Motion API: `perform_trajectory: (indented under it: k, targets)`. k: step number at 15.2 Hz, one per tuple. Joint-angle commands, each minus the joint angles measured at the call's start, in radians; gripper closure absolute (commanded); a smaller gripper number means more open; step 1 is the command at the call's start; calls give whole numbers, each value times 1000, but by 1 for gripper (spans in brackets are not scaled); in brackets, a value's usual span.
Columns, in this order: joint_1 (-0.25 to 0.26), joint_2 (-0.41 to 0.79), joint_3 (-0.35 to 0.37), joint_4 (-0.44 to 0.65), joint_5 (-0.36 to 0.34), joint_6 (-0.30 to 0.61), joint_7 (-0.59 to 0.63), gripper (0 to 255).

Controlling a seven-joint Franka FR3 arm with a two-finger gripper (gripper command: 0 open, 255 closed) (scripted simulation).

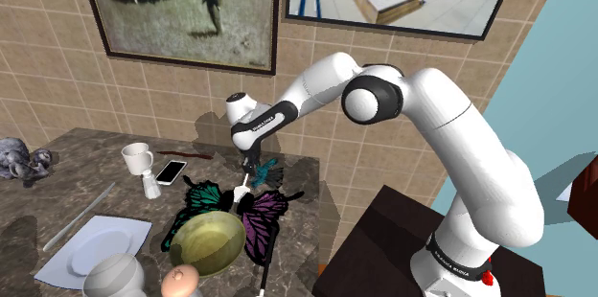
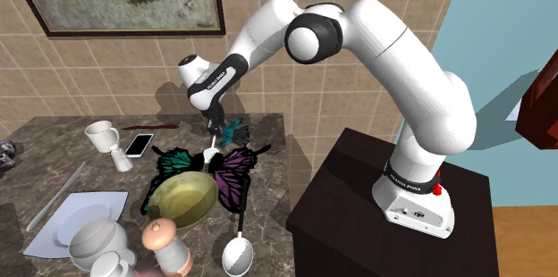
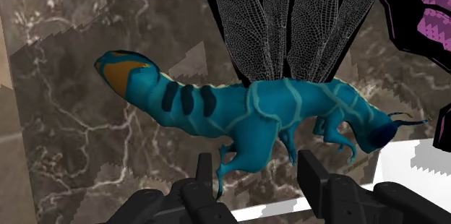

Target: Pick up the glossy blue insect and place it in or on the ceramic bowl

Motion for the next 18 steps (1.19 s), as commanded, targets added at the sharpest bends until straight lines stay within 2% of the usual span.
perform_trajectory:
  k: [1, 18]
  targets:
    - [0, -15, 1, -6, 1, -10, -2, 255]
    - [-3, -166, 9, -25, 13, -140, -27, 255]
